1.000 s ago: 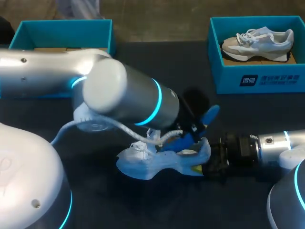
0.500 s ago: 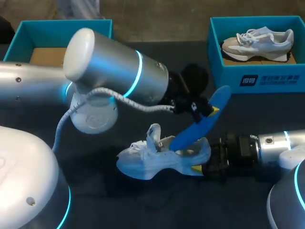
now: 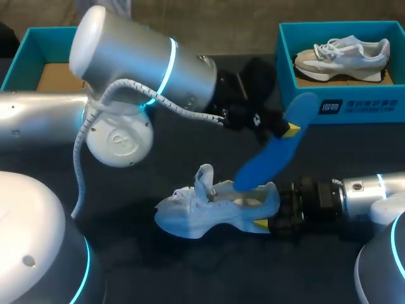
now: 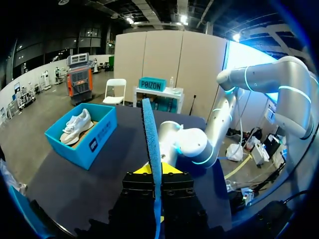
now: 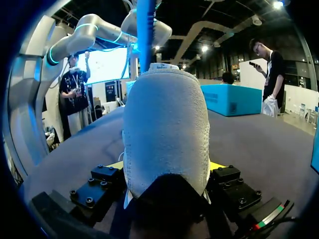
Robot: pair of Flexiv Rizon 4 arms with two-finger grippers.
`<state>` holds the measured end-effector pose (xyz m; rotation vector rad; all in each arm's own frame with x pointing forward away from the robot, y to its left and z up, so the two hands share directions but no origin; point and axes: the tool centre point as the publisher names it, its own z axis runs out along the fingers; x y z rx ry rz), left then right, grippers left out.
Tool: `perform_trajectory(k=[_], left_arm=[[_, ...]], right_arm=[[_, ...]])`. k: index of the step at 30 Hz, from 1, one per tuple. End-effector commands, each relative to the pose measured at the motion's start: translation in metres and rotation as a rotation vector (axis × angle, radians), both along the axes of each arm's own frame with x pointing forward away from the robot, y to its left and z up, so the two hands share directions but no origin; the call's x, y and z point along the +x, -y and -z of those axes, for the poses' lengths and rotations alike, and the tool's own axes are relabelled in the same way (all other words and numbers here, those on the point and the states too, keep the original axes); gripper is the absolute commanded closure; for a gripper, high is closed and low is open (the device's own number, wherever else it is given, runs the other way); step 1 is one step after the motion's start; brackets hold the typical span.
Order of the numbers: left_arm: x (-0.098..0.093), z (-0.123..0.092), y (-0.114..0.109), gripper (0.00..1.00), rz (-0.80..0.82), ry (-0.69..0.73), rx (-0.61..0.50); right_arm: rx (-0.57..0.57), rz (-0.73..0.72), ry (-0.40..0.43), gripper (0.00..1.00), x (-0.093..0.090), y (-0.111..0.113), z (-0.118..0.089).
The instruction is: Take the shoe out of the shoebox, open the shoe tongue, remove and reinsert the insole, then place the shoe into the shoebox
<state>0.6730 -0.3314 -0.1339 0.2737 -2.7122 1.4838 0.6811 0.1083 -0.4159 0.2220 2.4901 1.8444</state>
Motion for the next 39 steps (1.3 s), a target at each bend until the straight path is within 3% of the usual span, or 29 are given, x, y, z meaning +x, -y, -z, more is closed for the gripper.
perform_trajectory(k=[1,10,13,17,22,35,39], left_arm=[[-0.001,-0.003,-0.004,1.00,0.000,0.000,0.004],[-0.001,-0.003,-0.004,1.00,0.000,0.000,0.004],[0.005,-0.024,-0.021,1.00,0.031,-0.071,-0.104],[0.002,-0.050,-0.031,1.00,0.081,-0.127,-0.107],[-0.007,-0.068,-0.042,1.00,0.118,-0.198,-0.126],[-0.049,-0.115,-0.071,1.00,0.178,-0.036,-0.185],[-0.054,-0.132,-0.081,1.00,0.193,-0.026,-0.223]], right_arm=[[-0.003,0.002,0.000,1.00,-0.001,-0.001,0.000],[-0.003,0.002,0.000,1.00,-0.001,-0.001,0.000],[-0.003,0.002,0.000,1.00,-0.001,-0.001,0.000],[-0.003,0.002,0.000,1.00,-0.001,-0.001,0.000],[-0.003,0.002,0.000,1.00,-0.001,-0.001,0.000],[-0.003,0.002,0.000,1.00,-0.001,-0.001,0.000],[-0.003,0.002,0.000,1.00,-0.001,-0.001,0.000]])
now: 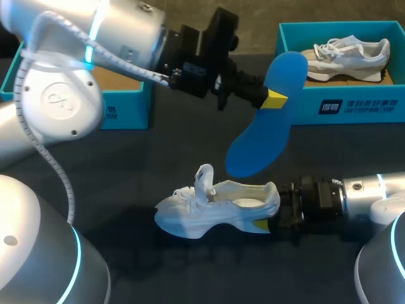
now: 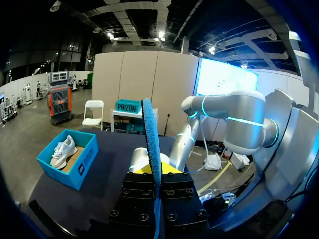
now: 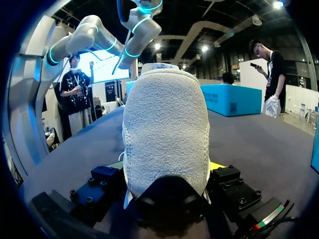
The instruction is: Take the shoe out of the shoebox, open the shoe tongue, remove and reinsert the insole, then place the shoe into the shoebox
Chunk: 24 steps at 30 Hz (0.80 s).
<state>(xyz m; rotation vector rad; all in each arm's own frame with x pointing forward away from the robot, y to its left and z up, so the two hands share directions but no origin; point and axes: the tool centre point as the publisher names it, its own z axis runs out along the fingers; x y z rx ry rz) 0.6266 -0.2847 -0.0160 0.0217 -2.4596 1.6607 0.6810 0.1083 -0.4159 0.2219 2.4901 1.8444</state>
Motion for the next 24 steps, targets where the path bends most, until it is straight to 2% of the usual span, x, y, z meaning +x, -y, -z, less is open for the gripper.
perform_trajectory(k=[1,5,18,24], left_arm=[[-0.007,-0.017,-0.036,1.00,-0.005,0.005,-0.024],[-0.001,-0.040,-0.042,1.00,-0.047,0.004,-0.041],[-0.001,-0.040,-0.042,1.00,-0.047,0.004,-0.041],[-0.009,-0.061,-0.052,1.00,-0.060,0.015,-0.099]], right_arm=[[-0.003,0.002,0.000,1.00,-0.001,-0.001,0.000],[-0.003,0.002,0.000,1.00,-0.001,-0.001,0.000],[-0.003,0.002,0.000,1.00,-0.001,-0.001,0.000],[-0.003,0.002,0.000,1.00,-0.001,-0.001,0.000]])
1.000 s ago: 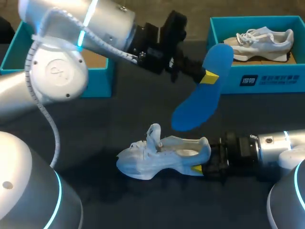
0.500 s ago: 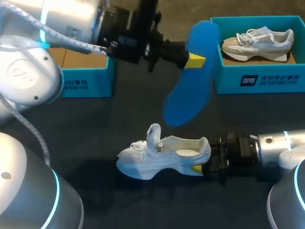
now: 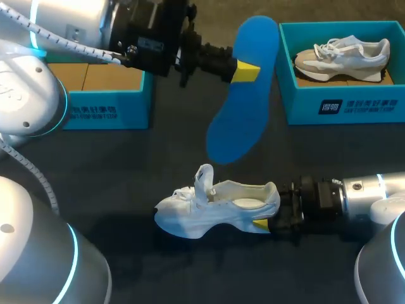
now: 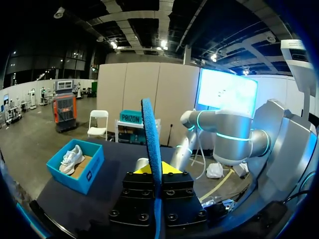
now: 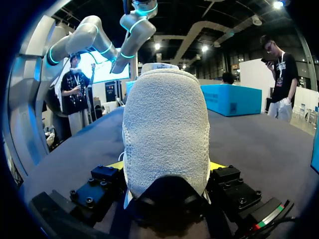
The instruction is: Take the shoe out of the shoebox, open the shoe tongue, remove and reinsert the insole, then place the shoe into the shoebox
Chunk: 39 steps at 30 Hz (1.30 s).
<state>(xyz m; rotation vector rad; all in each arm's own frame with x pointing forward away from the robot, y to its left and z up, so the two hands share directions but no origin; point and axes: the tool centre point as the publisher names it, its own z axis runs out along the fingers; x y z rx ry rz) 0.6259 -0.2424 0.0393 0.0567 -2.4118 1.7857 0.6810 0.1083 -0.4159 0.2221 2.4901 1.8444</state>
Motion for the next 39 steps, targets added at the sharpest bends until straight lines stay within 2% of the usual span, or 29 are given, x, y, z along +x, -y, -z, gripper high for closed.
perform_trajectory(k=[1,12,25,39], left_arm=[[-0.009,-0.010,-0.011,1.00,-0.011,0.006,-0.020],[-0.010,-0.030,-0.020,1.00,0.027,-0.026,-0.026],[-0.023,-0.028,-0.028,1.00,0.024,-0.039,-0.026],[-0.022,-0.026,-0.032,1.00,0.030,-0.073,-0.027]], right_arm=[[-0.003,0.002,0.000,1.00,-0.001,-0.001,0.000],[-0.003,0.002,0.000,1.00,-0.001,-0.001,0.000],[-0.003,0.002,0.000,1.00,-0.001,-0.001,0.000],[-0.003,0.002,0.000,1.00,-0.001,-0.001,0.000]])
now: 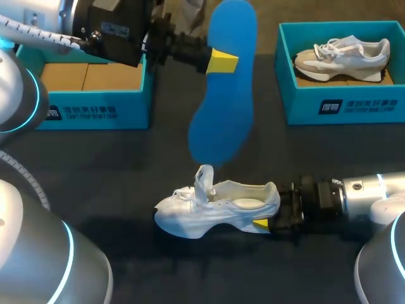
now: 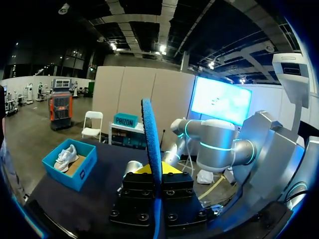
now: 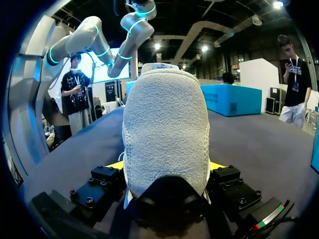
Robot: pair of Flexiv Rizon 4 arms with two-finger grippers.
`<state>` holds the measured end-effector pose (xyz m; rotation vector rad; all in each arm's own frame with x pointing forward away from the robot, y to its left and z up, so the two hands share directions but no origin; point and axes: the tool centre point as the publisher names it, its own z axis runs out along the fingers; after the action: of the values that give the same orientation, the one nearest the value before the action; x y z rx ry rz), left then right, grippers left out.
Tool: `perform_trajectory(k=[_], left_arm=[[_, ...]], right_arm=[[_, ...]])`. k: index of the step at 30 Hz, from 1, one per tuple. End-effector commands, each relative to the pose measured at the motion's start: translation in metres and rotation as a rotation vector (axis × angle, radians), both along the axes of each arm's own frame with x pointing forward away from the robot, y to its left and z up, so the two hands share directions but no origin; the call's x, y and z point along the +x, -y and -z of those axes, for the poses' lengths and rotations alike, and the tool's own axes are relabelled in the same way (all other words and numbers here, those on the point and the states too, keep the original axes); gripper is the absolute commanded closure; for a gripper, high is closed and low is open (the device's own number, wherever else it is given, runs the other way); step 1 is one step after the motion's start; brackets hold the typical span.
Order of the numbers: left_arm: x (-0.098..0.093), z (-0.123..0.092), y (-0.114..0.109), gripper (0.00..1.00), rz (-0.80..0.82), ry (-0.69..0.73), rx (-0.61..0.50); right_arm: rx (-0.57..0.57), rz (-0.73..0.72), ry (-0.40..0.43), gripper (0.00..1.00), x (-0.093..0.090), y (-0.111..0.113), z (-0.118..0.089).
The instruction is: Take the shoe out of the shoebox, open the shoe tongue, remove and reinsert the insole, then place the shoe into the shoebox
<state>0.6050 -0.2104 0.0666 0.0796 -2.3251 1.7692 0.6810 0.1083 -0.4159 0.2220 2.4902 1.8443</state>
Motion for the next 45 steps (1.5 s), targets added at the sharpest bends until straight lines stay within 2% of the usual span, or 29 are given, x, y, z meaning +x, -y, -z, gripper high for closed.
perform_trajectory(k=[1,3,4,5,6,12,17,28,39,45], left_arm=[[-0.001,0.001,0.000,1.00,-0.002,0.000,-0.001],[-0.001,0.001,0.000,1.00,-0.002,0.000,-0.001],[-0.001,0.001,0.000,1.00,-0.002,0.000,-0.001],[-0.001,0.001,0.000,1.00,-0.002,0.000,-0.001],[-0.001,0.001,0.000,1.00,-0.002,0.000,-0.001],[-0.001,0.001,0.000,1.00,-0.002,0.000,-0.001],[-0.001,0.001,0.000,1.00,-0.002,0.000,-0.001],[-0.001,0.001,0.000,1.00,-0.002,0.000,-0.001],[-0.001,0.001,0.000,1.00,-0.002,0.000,-0.001],[-0.001,0.001,0.000,1.00,-0.002,0.000,-0.001]], right_arm=[[-0.003,0.002,0.000,1.00,-0.001,-0.001,0.000],[-0.007,0.005,0.001,1.00,0.000,0.000,0.000],[-0.009,0.005,0.002,0.69,0.000,0.000,-0.001],[-0.015,0.002,0.000,0.18,0.000,0.000,-0.001],[-0.017,0.003,-0.001,0.00,0.000,0.001,-0.001],[-0.048,0.005,0.002,0.00,-0.001,0.006,-0.004],[-0.084,0.025,0.016,0.00,0.001,0.018,-0.008],[-0.226,0.019,0.049,0.00,0.005,0.045,-0.026],[-0.499,-0.038,0.084,0.00,0.003,0.062,-0.052],[-0.656,0.014,0.072,0.00,0.007,0.069,-0.066]])
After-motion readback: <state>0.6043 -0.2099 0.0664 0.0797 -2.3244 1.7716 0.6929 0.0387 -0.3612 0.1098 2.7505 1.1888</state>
